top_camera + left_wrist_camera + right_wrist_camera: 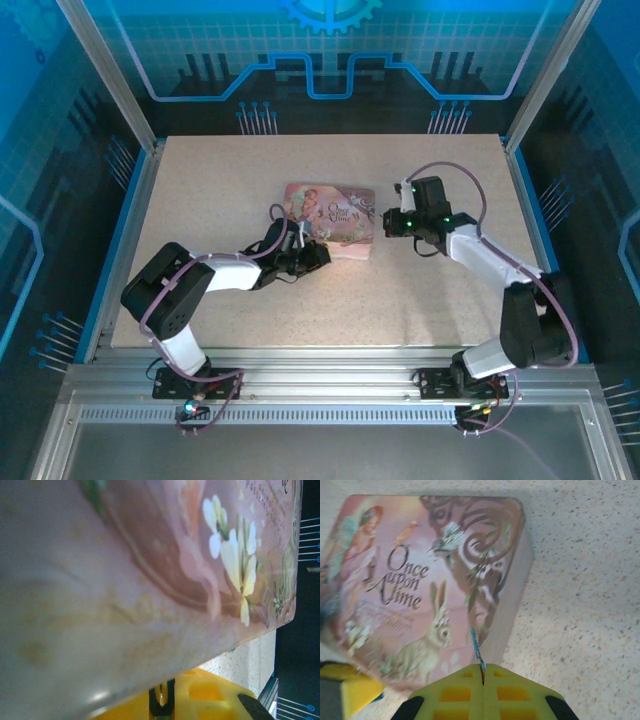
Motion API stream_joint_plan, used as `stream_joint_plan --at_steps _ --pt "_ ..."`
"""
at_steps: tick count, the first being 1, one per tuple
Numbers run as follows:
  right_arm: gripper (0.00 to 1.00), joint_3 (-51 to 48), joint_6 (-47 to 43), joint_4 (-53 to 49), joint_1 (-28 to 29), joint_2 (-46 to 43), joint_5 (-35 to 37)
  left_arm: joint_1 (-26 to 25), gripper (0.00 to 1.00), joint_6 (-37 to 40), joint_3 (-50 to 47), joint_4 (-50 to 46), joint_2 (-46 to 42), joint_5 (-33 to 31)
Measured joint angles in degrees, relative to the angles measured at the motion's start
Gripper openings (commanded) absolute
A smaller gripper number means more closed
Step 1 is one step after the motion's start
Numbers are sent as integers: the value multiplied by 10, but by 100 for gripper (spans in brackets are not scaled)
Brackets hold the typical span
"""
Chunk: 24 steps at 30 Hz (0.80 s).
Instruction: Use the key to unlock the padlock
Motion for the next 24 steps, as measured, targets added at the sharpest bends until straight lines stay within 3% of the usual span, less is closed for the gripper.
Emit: stream_joint_plan --at_steps 12,24 --pt "0 -80 25 45 -12 -143 -156 -16 15 -39 28 27 26 -20" --pt "0 -137 94 99 -12 -218 -236 -20 15 -64 42 54 44 -24"
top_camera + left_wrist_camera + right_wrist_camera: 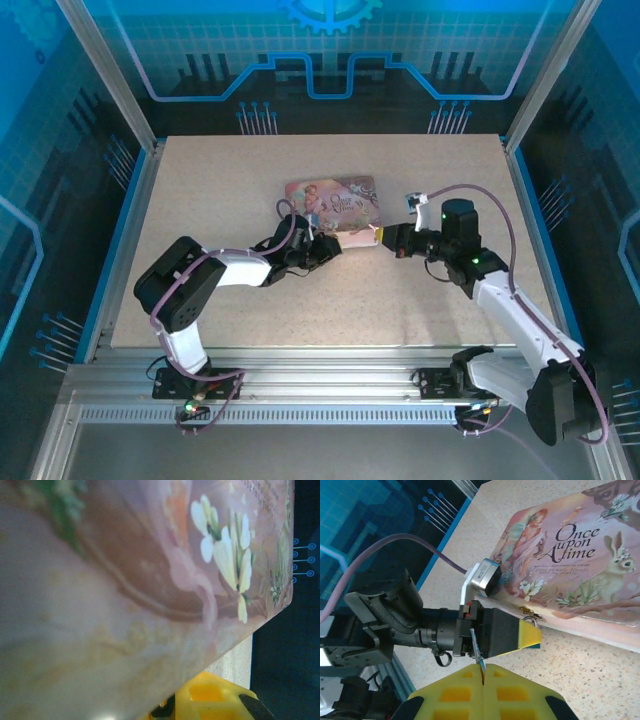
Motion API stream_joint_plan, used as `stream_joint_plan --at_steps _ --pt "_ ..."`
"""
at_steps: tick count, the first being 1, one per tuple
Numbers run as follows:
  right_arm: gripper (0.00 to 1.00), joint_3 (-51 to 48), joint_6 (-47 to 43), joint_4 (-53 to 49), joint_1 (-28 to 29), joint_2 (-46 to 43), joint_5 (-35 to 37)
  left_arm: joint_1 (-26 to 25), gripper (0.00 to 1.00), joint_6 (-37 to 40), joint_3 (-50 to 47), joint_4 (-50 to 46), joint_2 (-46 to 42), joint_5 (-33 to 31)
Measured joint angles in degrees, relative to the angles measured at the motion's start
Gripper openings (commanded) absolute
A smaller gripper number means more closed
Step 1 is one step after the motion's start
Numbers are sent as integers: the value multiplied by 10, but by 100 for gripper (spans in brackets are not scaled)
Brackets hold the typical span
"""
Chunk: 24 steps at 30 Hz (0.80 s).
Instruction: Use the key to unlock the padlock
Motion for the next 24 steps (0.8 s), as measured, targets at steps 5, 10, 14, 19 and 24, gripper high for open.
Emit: stream_joint_plan --at_steps 5,10,14,19,24 --pt "0 -45 44 37 0 -20 -10 0 15 -4 1 7 4 0" --pt "0 -97 94 85 0 -27 -8 0 15 -7 3 11 7 0" --pt "0 -129 144 145 0 -16 -8 0 15 -14 4 15 7 0" --pt "0 -146 195 208 2 21 -8 0 15 -19 4 23 7 0" --pt "0 -147 216 235 12 31 -8 0 15 -20 4 28 7 0"
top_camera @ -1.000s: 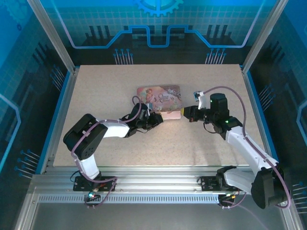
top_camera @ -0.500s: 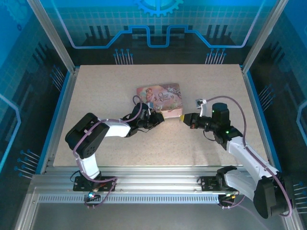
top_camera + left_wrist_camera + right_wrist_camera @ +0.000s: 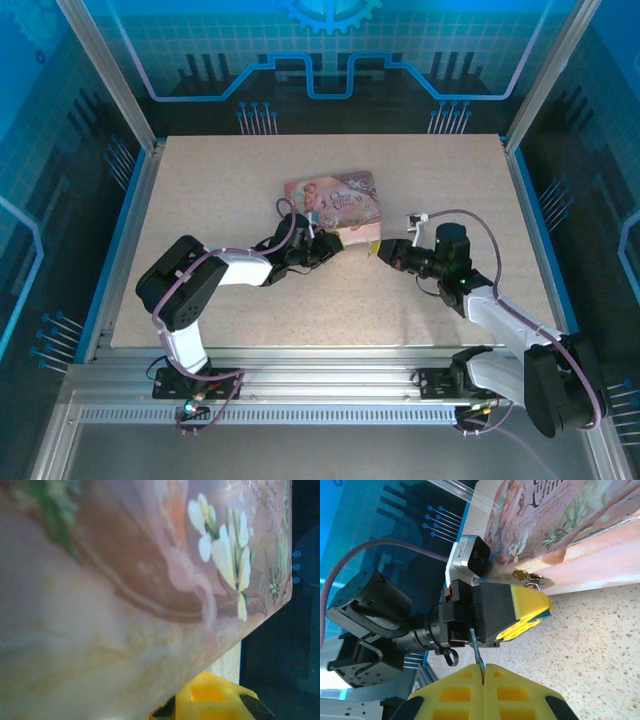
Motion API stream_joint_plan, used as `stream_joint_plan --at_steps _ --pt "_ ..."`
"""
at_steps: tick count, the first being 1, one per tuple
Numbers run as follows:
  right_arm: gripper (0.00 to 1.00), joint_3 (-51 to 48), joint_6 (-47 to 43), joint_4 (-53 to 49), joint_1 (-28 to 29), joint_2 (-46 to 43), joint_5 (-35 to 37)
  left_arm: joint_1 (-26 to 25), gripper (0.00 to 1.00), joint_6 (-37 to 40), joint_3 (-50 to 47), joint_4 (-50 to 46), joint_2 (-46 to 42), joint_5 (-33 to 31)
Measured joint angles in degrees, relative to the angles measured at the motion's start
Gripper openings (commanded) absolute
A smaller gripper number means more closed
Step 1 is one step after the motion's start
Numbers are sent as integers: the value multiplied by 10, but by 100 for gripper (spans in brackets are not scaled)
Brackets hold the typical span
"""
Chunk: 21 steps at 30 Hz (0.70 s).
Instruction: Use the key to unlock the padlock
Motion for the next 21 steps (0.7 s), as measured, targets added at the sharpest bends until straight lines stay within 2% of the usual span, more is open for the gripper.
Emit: stream_joint_plan --at_steps 5,14,21 --pt "0 9 11 -1 1 7 0 0 15 -2 0 2 1 0" --pt "0 81 30 -19 -9 51 -6 0 15 -6 0 17 6 0" --pt "0 61 81 38 -19 105 -15 0 15 -15 0 37 10 0"
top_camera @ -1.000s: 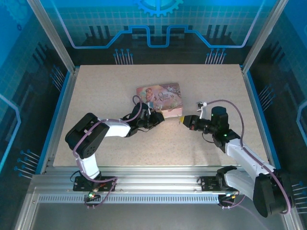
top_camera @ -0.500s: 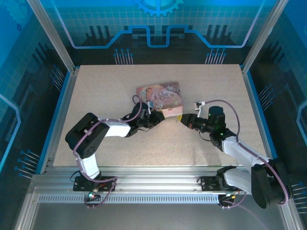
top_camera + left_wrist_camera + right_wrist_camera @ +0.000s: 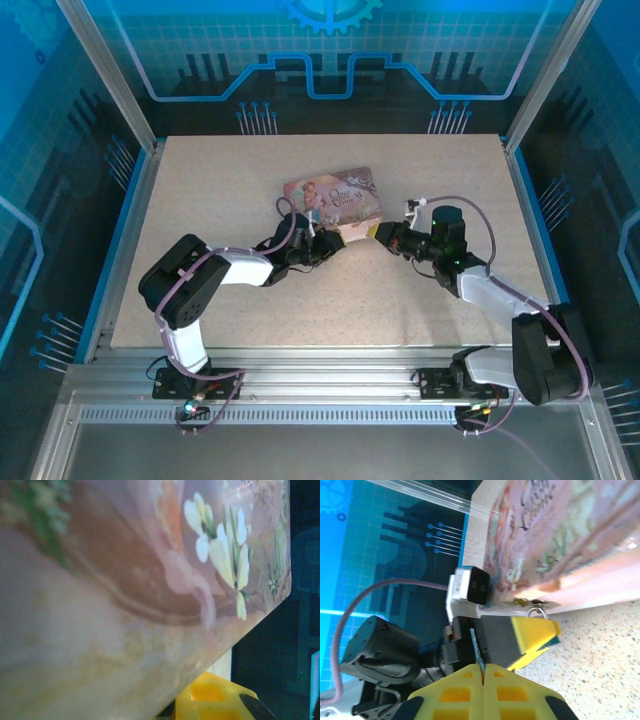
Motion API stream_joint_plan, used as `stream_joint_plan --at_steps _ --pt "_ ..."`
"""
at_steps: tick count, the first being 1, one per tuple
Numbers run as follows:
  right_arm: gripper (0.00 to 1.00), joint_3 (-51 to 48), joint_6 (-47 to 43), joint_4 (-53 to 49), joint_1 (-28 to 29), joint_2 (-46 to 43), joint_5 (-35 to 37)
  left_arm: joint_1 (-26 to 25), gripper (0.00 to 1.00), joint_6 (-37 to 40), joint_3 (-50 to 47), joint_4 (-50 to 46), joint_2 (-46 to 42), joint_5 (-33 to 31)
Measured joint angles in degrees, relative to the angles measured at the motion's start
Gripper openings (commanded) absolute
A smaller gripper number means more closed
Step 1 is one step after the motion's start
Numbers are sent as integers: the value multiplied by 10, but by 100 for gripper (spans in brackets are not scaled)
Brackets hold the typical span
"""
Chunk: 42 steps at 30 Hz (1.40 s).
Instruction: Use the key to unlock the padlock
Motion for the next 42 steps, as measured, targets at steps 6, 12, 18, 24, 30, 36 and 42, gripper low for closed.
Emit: stream_joint_plan --at_steps 6,12,18,24,30,36,42 --pt "0 -53 41 76 9 54 1 0 15 -5 0 2 0 0" --pt "0 -77 80 163 46 111 13 0 15 -10 0 6 0 0" --pt "0 -85 119 250 76 163 36 0 15 -12 0 6 0 0" --pt "0 -92 155 320 90 209 57 0 15 -13 0 6 0 0" --pt "0 -95 176 357 99 225 71 0 15 -14 0 7 0 0" --pt "0 -95 186 371 102 233 76 1 15 -14 0 14 1 0" --pt "0 -95 189 382 103 243 79 0 15 -15 0 21 4 0"
